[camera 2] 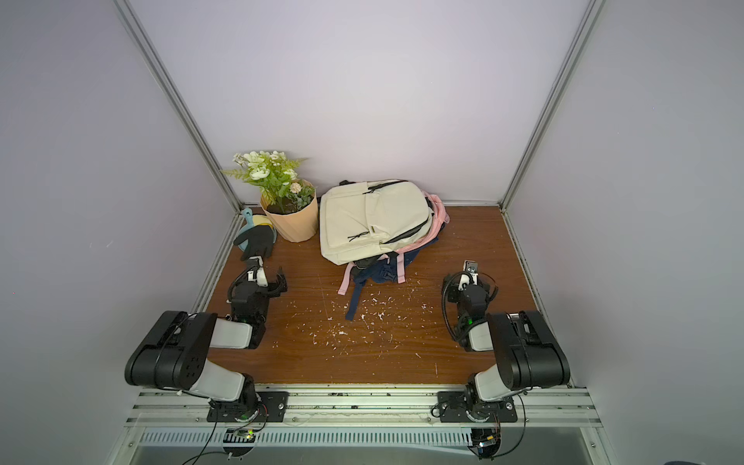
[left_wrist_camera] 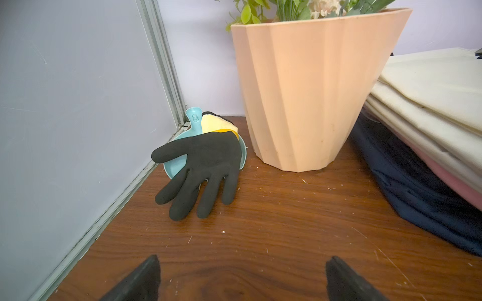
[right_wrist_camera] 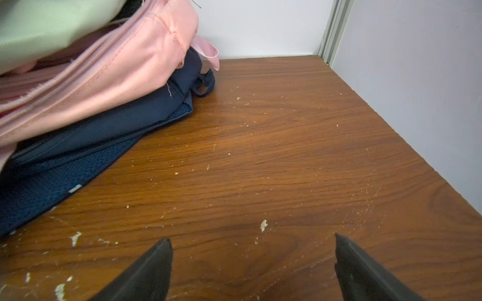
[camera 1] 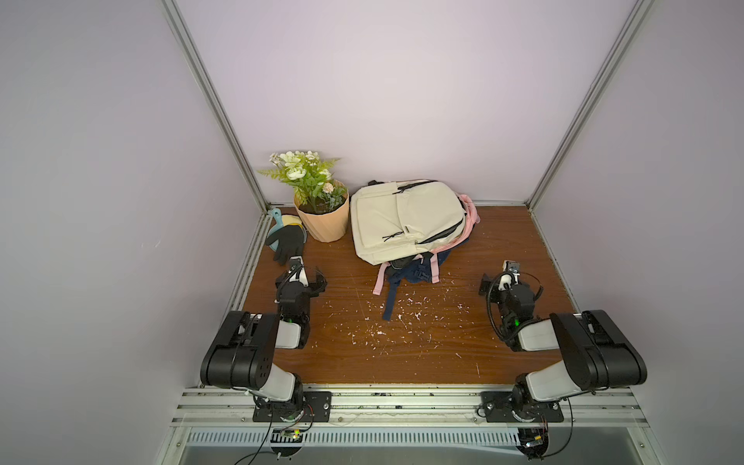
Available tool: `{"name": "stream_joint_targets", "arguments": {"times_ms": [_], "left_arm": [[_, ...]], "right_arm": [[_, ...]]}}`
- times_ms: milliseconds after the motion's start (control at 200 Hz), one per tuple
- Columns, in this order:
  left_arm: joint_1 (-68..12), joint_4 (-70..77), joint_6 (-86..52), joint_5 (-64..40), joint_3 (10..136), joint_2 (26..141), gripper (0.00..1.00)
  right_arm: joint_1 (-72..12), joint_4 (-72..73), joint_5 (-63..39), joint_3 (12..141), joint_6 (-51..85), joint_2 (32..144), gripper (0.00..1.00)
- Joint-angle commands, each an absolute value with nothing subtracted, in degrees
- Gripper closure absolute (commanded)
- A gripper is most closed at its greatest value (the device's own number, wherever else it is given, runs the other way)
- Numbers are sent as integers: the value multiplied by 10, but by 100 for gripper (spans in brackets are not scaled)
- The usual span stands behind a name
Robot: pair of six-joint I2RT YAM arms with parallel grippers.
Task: Zip up the backpack
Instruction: Adjust the backpack at the center of the board.
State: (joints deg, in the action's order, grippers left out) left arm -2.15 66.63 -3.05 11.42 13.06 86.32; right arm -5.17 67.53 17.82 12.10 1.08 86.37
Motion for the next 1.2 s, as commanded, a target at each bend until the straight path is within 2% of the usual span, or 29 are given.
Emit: {"name": "stream_joint_targets", "arguments": {"times_ms": [0, 1076, 1131, 1196], "left_arm": [[-15, 683, -28, 120, 130, 862, 0], [-14, 681, -23, 110, 130, 854, 0], [-23, 638, -4, 91, 143, 830, 0], [-44, 555, 12, 116, 174, 796, 0]], "right_arm": [[-51, 709, 188, 129, 18, 861, 0], [-51, 713, 184, 127, 16, 859, 0], [-52, 667, 155, 144, 4, 840, 0], [-53, 559, 124, 186, -14, 803, 0]]}}
